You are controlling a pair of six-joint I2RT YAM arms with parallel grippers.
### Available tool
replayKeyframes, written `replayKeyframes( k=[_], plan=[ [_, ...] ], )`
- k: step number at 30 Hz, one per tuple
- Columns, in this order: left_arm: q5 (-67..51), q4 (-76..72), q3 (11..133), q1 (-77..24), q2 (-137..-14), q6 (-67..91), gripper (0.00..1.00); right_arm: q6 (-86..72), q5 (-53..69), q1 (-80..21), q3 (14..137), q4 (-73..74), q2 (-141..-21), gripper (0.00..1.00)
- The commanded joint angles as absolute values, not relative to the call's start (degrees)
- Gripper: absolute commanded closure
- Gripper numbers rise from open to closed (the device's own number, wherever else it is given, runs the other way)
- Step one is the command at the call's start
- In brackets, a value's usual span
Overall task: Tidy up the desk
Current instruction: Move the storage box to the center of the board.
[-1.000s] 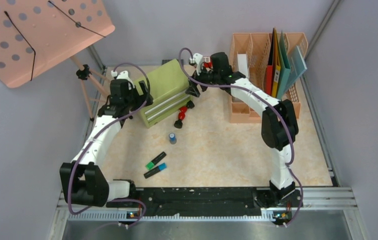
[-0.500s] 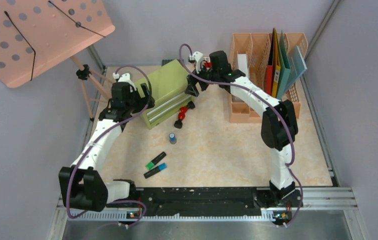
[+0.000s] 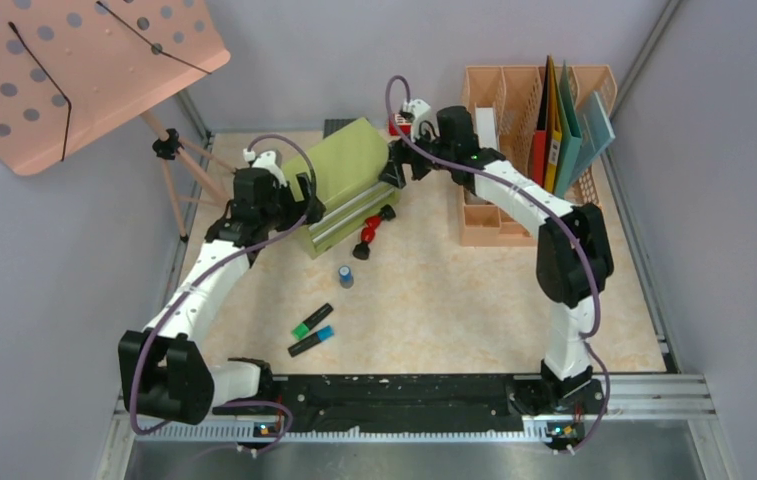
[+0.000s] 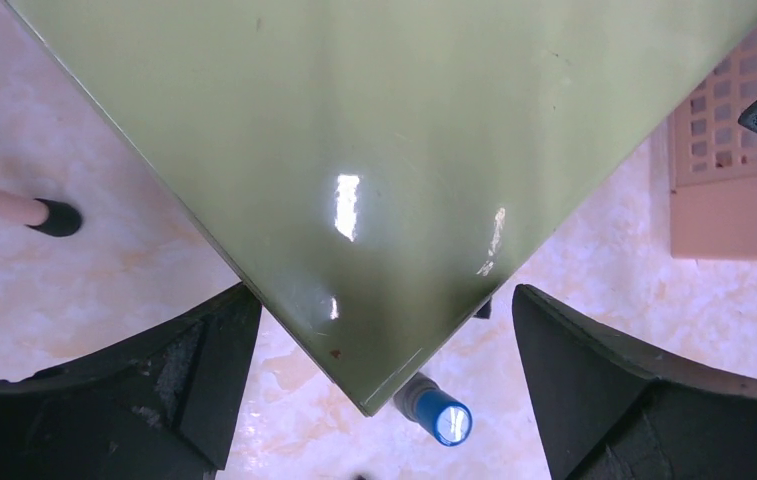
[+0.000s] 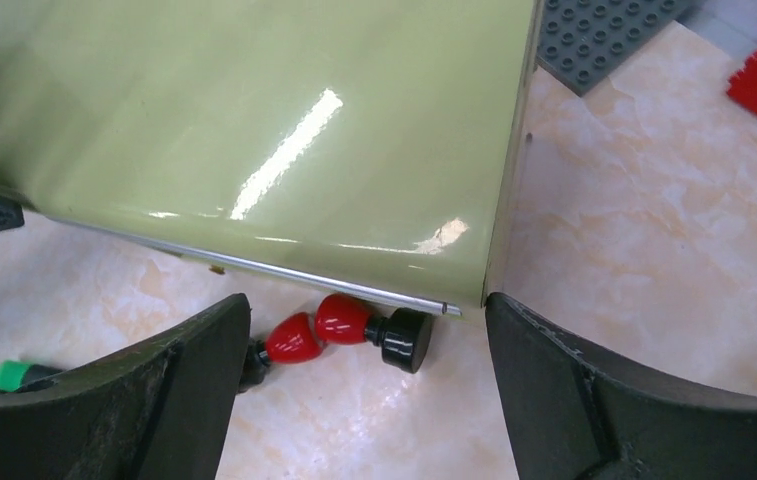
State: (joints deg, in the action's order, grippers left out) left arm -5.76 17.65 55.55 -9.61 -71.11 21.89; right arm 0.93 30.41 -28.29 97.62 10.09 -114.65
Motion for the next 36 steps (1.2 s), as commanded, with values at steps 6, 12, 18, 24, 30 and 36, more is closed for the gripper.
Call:
replayKeyframes(
  k=[6, 12, 18, 24, 30, 36],
  plan=[
    [-20.0, 10.4, 53.9, -14.6, -69.9, 24.7, 0.02, -10.1, 25.1, -28.7, 85.8, 0.6, -99.9, 0.15],
    [-17.8, 10.5, 53.6, -14.5, -68.2, 23.9, 0.01, -5.1, 15.3, -28.7, 87.0, 6.1, -98.5, 0.15],
    [-15.1, 11.3, 54.4, -14.5, -67.4, 22.0, 0.02, -10.6, 19.5, -28.7, 79.8, 2.4, -94.5, 0.15],
    [-10.8, 14.0, 57.7, -13.9, -66.2, 18.9, 0.02, -22.4, 24.8, -28.6, 67.7, -10.5, -91.9, 0.22],
    [-6.7, 16.1, 61.4, -13.2, -65.4, 15.6, 0.01, -31.2, 28.9, -28.7, 65.8, -18.5, -95.8, 0.31],
    [-3.2, 16.2, 64.0, -13.2, -65.5, 12.0, 0.01, -36.6, 30.4, -28.7, 67.5, -22.6, -100.7, 0.43]
  ],
)
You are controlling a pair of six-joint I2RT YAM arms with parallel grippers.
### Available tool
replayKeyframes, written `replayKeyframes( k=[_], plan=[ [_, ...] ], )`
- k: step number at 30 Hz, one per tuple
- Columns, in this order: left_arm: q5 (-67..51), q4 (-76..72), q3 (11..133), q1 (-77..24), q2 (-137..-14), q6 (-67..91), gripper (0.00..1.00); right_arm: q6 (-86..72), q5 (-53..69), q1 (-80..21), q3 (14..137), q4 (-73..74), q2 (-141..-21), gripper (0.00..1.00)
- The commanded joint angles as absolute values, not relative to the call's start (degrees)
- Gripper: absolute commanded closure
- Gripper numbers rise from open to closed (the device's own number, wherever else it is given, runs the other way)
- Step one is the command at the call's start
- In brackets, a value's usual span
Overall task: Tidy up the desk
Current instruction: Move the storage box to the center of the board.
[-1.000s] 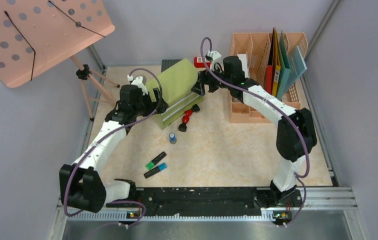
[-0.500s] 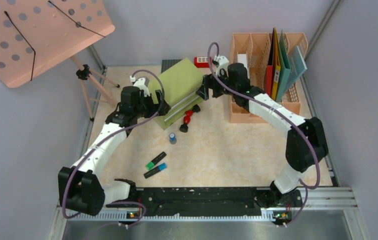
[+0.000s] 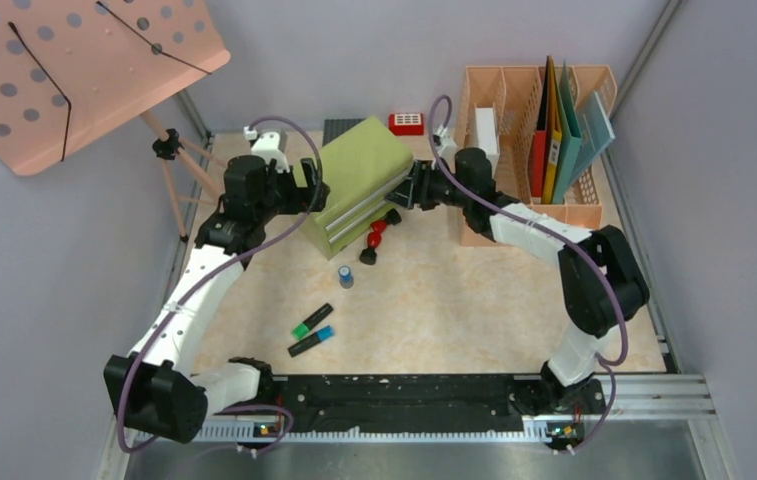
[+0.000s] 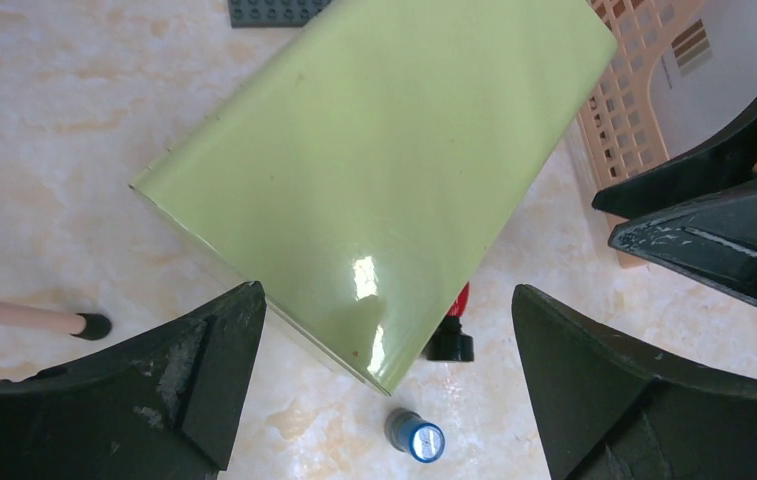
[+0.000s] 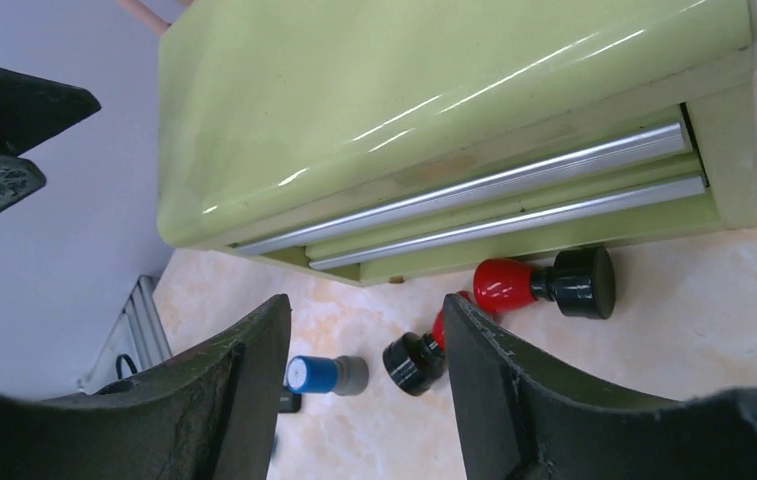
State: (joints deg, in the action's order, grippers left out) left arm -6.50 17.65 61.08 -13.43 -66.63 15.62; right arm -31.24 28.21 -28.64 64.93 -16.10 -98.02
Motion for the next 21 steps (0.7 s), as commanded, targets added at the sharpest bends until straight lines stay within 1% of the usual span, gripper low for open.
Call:
replayKeyframes(
  k=[1, 4, 15, 21],
  plan=[
    [-2.8, 16.1, 64.2, -13.1, -65.6, 11.7, 0.01, -37.2, 30.6, -28.7, 67.7, -23.1, -101.4, 0.45],
    [-2.1, 15.5, 64.8, -13.1, -65.9, 11.2, 0.01, -38.1, 30.4, -28.7, 68.0, -24.0, -103.2, 0.48],
    [-1.9, 13.9, 66.0, -13.1, -67.4, 10.7, 0.01, -41.6, 32.1, -28.3, 71.2, -27.2, -109.2, 0.51],
    [-1.4, 13.7, 66.1, -13.1, -67.3, 10.1, 0.01, -44.7, 34.2, -27.8, 73.1, -30.0, -112.8, 0.55]
  ],
)
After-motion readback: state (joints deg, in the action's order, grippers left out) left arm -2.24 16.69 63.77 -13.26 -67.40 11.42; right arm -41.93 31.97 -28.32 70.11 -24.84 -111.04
